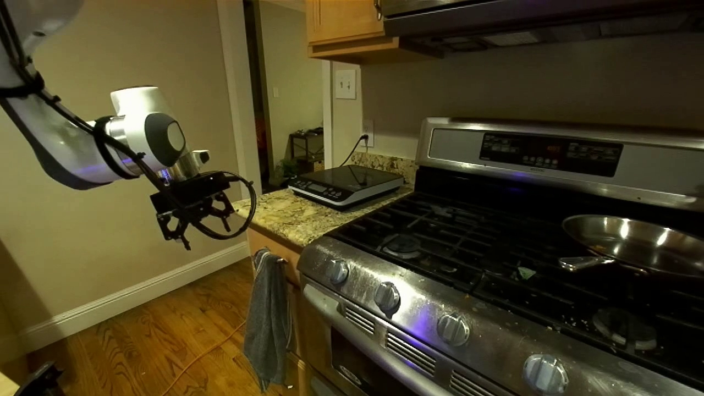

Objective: Open the top drawer of the kitchen cabinet on the left of the stove

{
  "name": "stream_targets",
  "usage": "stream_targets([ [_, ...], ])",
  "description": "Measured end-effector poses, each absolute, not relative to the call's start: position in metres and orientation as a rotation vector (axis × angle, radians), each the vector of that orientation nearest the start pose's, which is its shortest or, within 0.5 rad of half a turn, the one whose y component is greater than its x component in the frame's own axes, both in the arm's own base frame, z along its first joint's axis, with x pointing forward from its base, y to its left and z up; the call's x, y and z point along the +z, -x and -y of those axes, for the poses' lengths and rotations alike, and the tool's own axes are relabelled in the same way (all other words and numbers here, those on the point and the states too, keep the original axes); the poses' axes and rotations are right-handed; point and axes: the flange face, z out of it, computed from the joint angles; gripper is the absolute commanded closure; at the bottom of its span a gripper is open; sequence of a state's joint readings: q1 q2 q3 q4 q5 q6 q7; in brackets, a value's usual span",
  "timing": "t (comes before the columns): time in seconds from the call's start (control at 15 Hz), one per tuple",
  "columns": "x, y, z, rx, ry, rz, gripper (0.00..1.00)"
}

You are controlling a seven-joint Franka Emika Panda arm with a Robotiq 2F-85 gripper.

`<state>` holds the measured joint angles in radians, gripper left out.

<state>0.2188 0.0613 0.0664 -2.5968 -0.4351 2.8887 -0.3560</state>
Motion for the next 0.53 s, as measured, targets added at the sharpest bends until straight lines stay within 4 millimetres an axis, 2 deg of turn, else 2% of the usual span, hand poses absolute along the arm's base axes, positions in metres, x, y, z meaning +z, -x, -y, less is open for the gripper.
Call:
stream_targets([
  [0.27, 0.232, -0.454, -0.155, -0.357, 2.895, 1.669, 0.00],
  [0.53, 0.210, -0.475, -0.169, -0.375, 2.929, 1.677, 0.00],
])
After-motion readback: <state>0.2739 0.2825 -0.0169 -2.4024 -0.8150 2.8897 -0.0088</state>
